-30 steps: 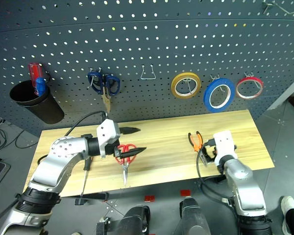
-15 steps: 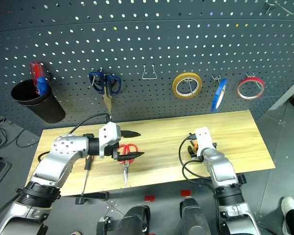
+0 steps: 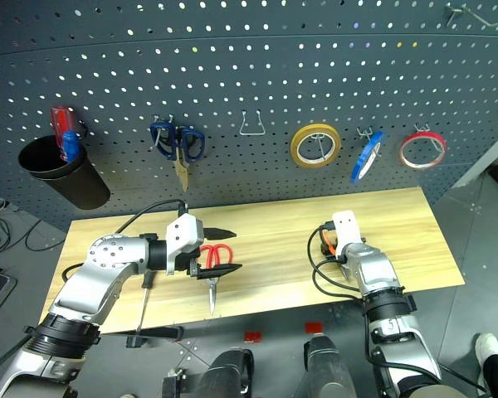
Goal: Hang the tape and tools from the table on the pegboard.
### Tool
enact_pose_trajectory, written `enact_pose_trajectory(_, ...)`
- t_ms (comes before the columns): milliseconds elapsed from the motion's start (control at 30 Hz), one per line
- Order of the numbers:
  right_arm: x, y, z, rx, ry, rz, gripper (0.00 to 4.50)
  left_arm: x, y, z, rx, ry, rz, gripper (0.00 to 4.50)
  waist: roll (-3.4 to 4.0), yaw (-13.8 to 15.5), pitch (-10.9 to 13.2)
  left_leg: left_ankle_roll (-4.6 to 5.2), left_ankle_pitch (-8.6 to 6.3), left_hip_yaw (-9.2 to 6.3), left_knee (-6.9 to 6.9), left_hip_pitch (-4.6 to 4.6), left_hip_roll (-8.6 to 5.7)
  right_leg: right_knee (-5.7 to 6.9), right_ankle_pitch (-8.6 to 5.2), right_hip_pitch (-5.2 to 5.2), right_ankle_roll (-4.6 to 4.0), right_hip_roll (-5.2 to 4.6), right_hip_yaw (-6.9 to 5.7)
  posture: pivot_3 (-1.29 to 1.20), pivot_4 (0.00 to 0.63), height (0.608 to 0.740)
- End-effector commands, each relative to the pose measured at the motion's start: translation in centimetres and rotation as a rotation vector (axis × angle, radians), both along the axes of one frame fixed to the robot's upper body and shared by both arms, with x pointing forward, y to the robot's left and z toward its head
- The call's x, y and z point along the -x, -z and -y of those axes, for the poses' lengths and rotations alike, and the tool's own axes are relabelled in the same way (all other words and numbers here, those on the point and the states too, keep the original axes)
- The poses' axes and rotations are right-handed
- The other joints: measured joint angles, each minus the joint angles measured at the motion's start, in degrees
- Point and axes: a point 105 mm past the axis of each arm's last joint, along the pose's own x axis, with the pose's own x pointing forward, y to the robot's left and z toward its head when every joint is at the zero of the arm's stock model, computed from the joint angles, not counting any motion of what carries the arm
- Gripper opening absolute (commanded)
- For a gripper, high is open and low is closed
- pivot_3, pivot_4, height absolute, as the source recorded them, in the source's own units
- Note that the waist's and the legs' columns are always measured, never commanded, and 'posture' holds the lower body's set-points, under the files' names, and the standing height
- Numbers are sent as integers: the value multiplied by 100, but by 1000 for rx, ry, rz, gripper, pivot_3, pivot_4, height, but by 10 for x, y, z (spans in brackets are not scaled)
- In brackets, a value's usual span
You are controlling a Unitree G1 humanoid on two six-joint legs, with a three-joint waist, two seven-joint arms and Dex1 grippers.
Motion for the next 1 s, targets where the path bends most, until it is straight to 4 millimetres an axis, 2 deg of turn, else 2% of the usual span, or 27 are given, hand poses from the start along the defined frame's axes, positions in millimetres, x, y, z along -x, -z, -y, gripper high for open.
enact_pose_trajectory(33, 10, 24, 8, 26, -5, -97, 3236, 3, -8, 1, -2, 15, 48, 3802, -8, 0, -17, 0, 0, 0, 0, 1, 0, 0, 0, 1, 0, 0, 0, -67, 227, 740)
enact_pose_trajectory(67, 8, 22, 11, 37, 8, -78, 2911, 3, -8, 0, 3, 8, 49, 3802, -11, 0, -28, 0, 0, -1, 0, 1, 0, 0, 0, 2, 0, 0, -1, -67, 227, 740)
enact_pose_trajectory(133, 4, 18, 15, 55, 20, -42, 2827, 2, -8, -1, 11, -2, 56, 3802, -15, 1, -43, 0, 0, 0, 0, 4, 1, -1, 0, 4, 0, 0, 0, -64, 223, 740)
enact_pose_trajectory(233, -4, -11, 2, 11, 15, 87, 2827, 1, -13, -2, 79, -39, 70, 3802, -15, 10, -48, 0, 0, -1, 0, 3, 3, 0, 0, 3, 0, -4, 1, -56, 220, 740)
enact_pose_trajectory(300, -2, -31, -10, -31, 0, 162, 2827, 3, -19, -3, 128, -52, 76, 3802, -14, 11, -47, -1, 0, -2, 1, -5, 4, 1, 0, -5, 0, -5, 0, -50, 221, 740)
enact_pose_trajectory(333, 5, -48, -24, -73, -28, 228, 2827, 5, -24, -4, 166, -63, 82, 3802, -14, 11, -47, -1, 0, -3, 0, -11, 4, 2, 0, -13, 0, -6, 0, -49, 222, 740)
enact_pose_trajectory(433, 44, -91, -69, -190, -151, 375, 2827, 8, -42, -10, 289, -137, 114, 3802, -12, -2, -46, -1, 0, -1, -3, -24, 15, 3, 0, -30, 0, -4, -1, -50, 226, 740)
enact_pose_trajectory(500, 62, -114, -88, -212, -225, 471, 2826, 9, -52, -13, 362, -195, 129, 3802, -13, -2, -47, -1, 0, 1, -5, -21, 18, 7, 0, -35, 0, -3, 2, -46, 229, 740)
enact_pose_trajectory(600, 72, -150, -105, -246, -276, 611, 2826, 10, -64, -19, 432, -268, 150, 3802, -13, 24, -47, 0, -1, -3, 0, -15, 14, 7, 0, -25, 0, -2, 1, -46, 233, 740)
enact_pose_trajectory(700, 67, -207, -128, -305, -339, 813, 2826, 11, -78, -28, 505, -363, 205, 3802, -13, 37, -46, 2, -2, -8, 4, -12, 2, 6, 2, -17, 0, -9, -1, -31, 242, 740)
enact_pose_trajectory(833, 55, -266, -155, -375, -392, 1003, 2826, 19, -76, -33, 493, -417, 223, 3802, -13, 35, -47, -3, 1, -14, 1, -10, 3, 3, 2, -19, -1, -8, -7, -1, 243, 740)
enact_pose_trajectory(933, 44, -298, -167, -411, -400, 1099, 2826, 21, -76, -33, 486, -440, 229, 3802, -13, 39, -47, -4, 1, -18, -6, -10, 6, 2, 2, -23, -1, -6, -14, 37, 244, 740)
enact_pose_trajectory(1000, 36, -312, -172, -422, -398, 1150, 2826, 22, -78, -31, 486, -444, 236, 3802, -14, 61, -47, -5, 2, -19, -6, -11, 5, 2, 2, -23, -2, -7, -15, 44, 245, 740)
